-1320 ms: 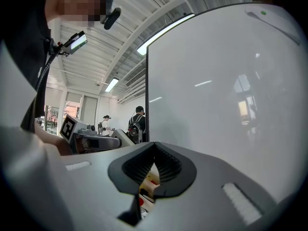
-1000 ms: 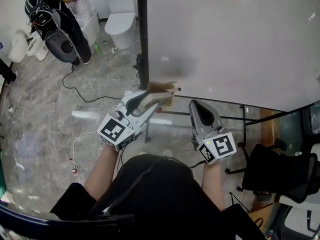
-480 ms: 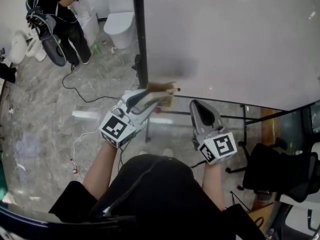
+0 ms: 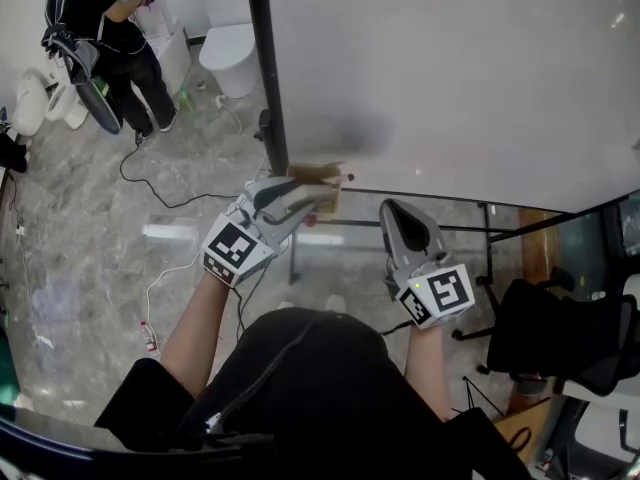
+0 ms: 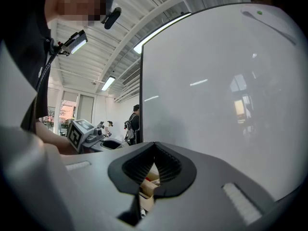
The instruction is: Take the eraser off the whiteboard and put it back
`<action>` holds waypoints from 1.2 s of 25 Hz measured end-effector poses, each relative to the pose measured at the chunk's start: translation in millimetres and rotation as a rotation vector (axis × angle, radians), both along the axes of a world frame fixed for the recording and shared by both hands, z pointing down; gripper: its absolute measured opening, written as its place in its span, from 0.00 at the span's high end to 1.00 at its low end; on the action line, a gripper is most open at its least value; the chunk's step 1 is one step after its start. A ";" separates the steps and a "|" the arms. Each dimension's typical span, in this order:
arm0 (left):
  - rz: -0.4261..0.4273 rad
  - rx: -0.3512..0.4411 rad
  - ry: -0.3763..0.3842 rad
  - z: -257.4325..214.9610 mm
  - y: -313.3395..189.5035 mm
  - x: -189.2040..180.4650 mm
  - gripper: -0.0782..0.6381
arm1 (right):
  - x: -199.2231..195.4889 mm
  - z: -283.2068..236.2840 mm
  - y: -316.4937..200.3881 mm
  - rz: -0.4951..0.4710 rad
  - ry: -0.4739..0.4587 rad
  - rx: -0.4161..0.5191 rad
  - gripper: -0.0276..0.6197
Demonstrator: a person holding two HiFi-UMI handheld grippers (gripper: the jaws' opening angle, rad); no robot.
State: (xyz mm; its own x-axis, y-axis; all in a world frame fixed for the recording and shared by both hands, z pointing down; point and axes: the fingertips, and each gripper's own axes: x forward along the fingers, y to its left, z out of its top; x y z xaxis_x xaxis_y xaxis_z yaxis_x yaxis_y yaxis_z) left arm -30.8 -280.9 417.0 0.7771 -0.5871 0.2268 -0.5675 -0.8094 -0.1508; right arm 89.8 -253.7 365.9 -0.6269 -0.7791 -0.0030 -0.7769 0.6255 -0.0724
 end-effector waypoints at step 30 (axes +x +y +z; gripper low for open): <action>0.130 -0.046 -0.346 87.4 -7.7 28.3 0.64 | 33.6 9.0 5.9 0.075 0.001 -0.017 0.94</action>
